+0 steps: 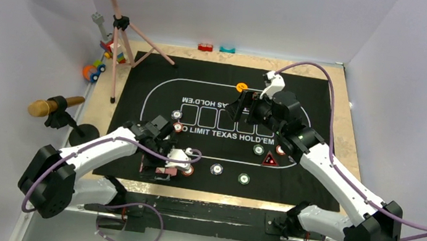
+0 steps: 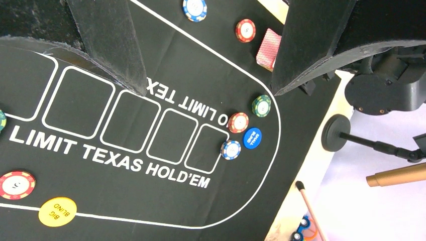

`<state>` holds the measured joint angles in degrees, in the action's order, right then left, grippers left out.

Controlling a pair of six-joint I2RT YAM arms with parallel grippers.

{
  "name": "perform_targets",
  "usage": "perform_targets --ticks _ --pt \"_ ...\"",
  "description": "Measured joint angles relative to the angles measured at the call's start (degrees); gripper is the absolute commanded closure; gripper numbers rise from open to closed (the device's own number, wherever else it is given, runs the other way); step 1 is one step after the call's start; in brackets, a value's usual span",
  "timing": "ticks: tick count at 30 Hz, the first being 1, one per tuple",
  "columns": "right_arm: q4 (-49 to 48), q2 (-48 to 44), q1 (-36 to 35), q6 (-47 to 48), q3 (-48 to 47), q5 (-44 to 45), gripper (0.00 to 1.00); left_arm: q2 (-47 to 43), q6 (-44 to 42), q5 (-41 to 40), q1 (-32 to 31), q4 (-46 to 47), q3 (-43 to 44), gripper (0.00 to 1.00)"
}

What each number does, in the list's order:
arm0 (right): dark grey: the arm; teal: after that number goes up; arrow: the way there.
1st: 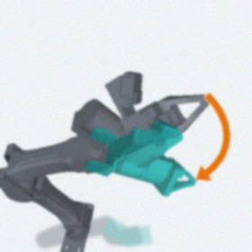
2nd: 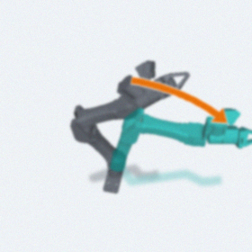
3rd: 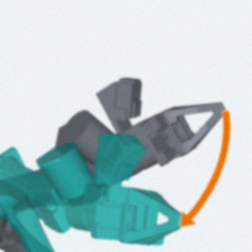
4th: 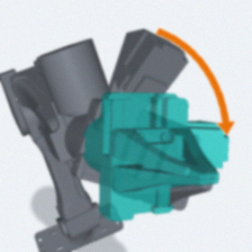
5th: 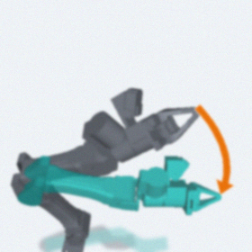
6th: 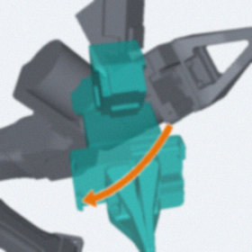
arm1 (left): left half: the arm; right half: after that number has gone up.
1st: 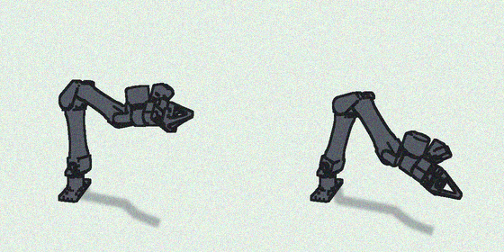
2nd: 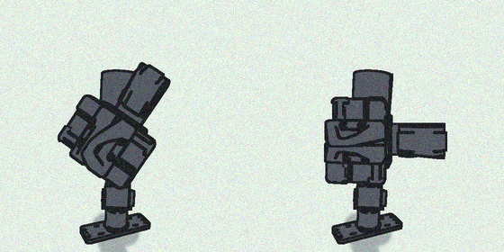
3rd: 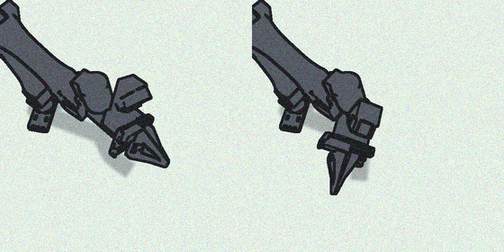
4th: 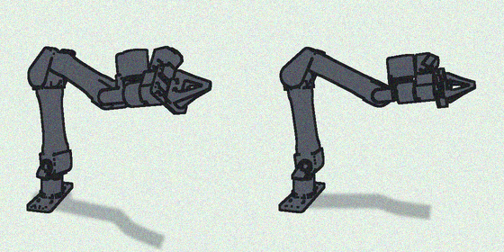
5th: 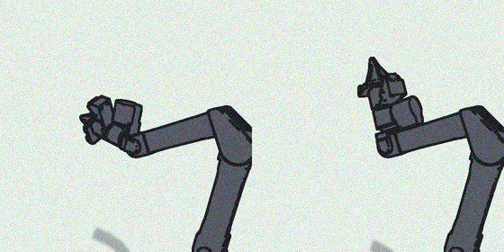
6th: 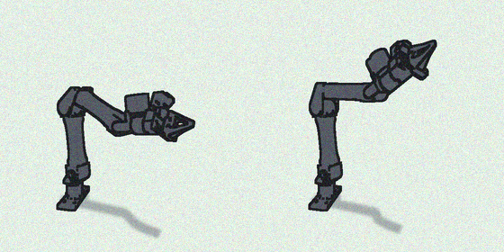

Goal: Distribute texas hold em gaming equipment

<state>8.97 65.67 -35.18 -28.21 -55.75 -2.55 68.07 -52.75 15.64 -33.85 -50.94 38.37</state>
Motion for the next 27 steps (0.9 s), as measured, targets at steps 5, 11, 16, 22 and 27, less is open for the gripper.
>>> perform_targets --ticks 5,11,16,22,27 --pt "-0.02 0.04 0.44 0.39 0.0 -0.7 0.02 0.61 3.5 -3.13 -2.43 1.55 -0.33 0.0" --pt "0.0 0.04 0.48 0.39 0.0 -1.44 0.02 1.77 5.44 -6.23 -2.67 3.78 -0.66 0.0" --pt "0.04 0.04 0.48 0.2 0.0 -1.55 0.02 2.49 5.22 -7.37 -2.69 5.27 -0.66 0.0" --pt "0.5 0.17 0.48 0.17 -0.11 -1.53 0.02 5.16 5.09 -7.13 -3.78 5.9 -0.61 0.09" --pt "0.94 0.39 0.5 0.2 -0.5 -1.51 0.02 5.99 5.05 -7.02 -6.36 5.95 -0.61 0.14"
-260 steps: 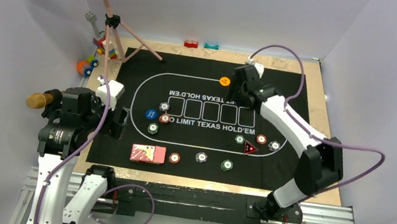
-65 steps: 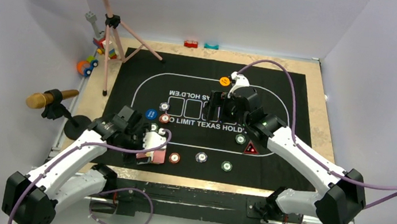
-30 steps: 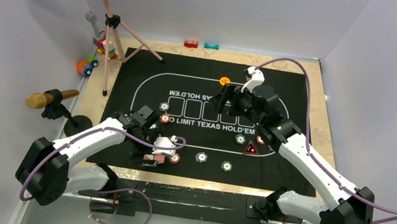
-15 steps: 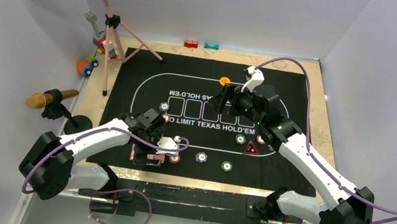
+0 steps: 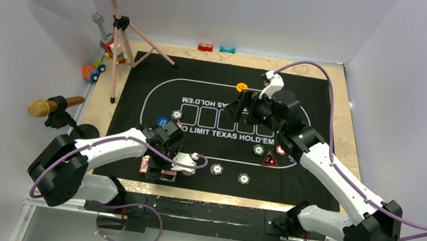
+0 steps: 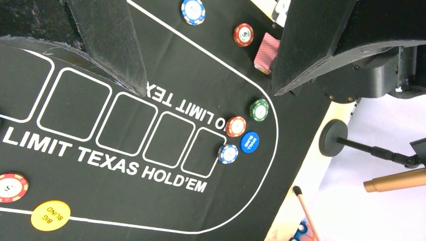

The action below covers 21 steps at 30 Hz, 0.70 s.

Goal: Distribute texas hold em gaming equipment

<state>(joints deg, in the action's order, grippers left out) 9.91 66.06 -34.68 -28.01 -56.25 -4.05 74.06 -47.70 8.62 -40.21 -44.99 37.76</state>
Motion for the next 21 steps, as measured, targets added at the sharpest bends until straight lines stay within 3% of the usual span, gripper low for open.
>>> perform_targets --ticks 7,12,18,21 --pt "0.11 0.31 0.26 0.31 -0.98 0.04 0.02 2.14 0.2 -1.09 -1.55 0.74 0.2 0.28" --pt "1.01 0.28 0.66 0.79 -1.16 0.07 0.02 2.69 0.81 -2.01 -2.36 0.94 0.5 0.61" --pt "2.51 0.28 1.03 0.76 -1.16 0.04 0.02 1.95 2.27 -2.54 -2.69 0.96 0.42 0.79" --pt "2.71 0.26 1.09 -0.28 -0.98 -0.31 0.02 -0.81 4.24 -2.08 -2.69 -1.01 0.96 0.95"
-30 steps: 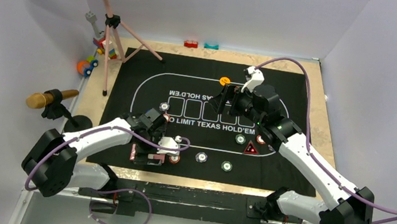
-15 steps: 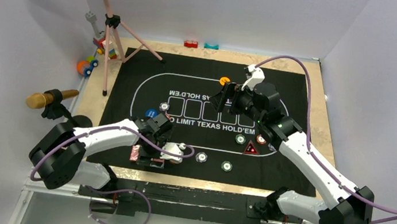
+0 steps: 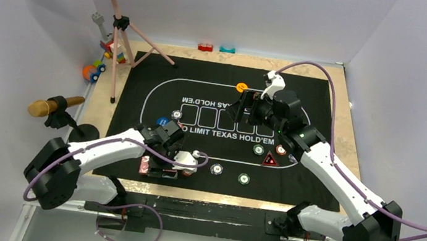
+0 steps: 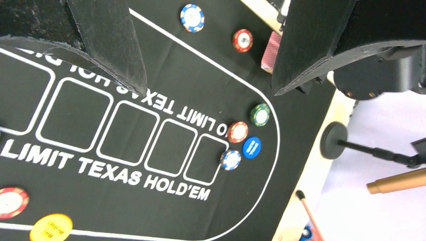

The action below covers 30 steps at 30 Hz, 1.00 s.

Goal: Distribute texas hold em gaming equipment

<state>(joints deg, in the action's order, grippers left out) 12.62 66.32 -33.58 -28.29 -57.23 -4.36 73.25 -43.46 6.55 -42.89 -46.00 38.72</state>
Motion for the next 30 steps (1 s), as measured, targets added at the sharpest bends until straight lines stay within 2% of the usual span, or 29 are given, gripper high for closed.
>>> perform_targets --ticks 1,7,12,15,23,30 --pt "-0.61 -0.2 0.02 -0.83 0.61 -0.76 0.02 -1.05 0.85 0.46 0.0 -1.46 0.94 1.0" --pt "-6.6 -0.94 0.2 -8.11 7.72 -9.55 0.02 -4.55 5.27 4.04 0.0 -10.25 14.93 1.0" --pt "-14.49 1.36 0.22 -15.26 11.93 -18.58 0.02 -4.55 7.45 5.55 0.0 -15.52 28.04 1.0" --pt "-18.84 2.51 -0.02 -18.56 12.74 -22.64 0.02 -3.91 8.33 5.73 0.0 -17.86 32.92 1.0" --pt "-29.59 4.17 -3.65 -23.5 12.72 -28.61 0.02 2.4 9.75 5.07 0.0 -21.07 38.4 1.0" --pt "-31.54 10.01 -6.45 -25.05 12.31 -29.75 0.02 5.92 9.92 4.0 0.0 -21.07 44.02 1.0"
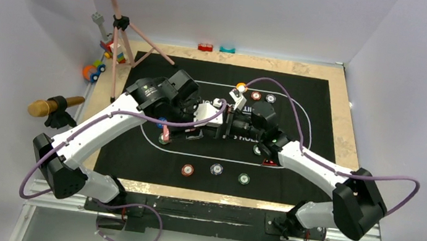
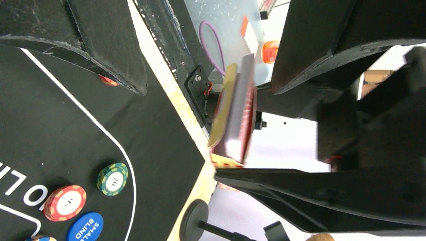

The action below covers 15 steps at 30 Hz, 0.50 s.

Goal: Distribute texas hold em gaming equipment

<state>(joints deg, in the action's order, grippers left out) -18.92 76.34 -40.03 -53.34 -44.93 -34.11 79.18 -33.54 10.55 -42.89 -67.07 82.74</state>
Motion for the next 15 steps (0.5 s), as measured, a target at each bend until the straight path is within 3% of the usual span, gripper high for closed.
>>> perform_targets --ticks 7,15 --pt "-2.67 2.73 -0.87 -2.05 -0.44 0.0 0.06 0.02 -0.02 -0.15 0.0 0.09 2.01 1.0" --pt "-9.05 6.75 -1.77 -6.32 -1.86 -0.2 0.18 0.02 0.07 -0.15 0.0 0.17 2.01 1.0"
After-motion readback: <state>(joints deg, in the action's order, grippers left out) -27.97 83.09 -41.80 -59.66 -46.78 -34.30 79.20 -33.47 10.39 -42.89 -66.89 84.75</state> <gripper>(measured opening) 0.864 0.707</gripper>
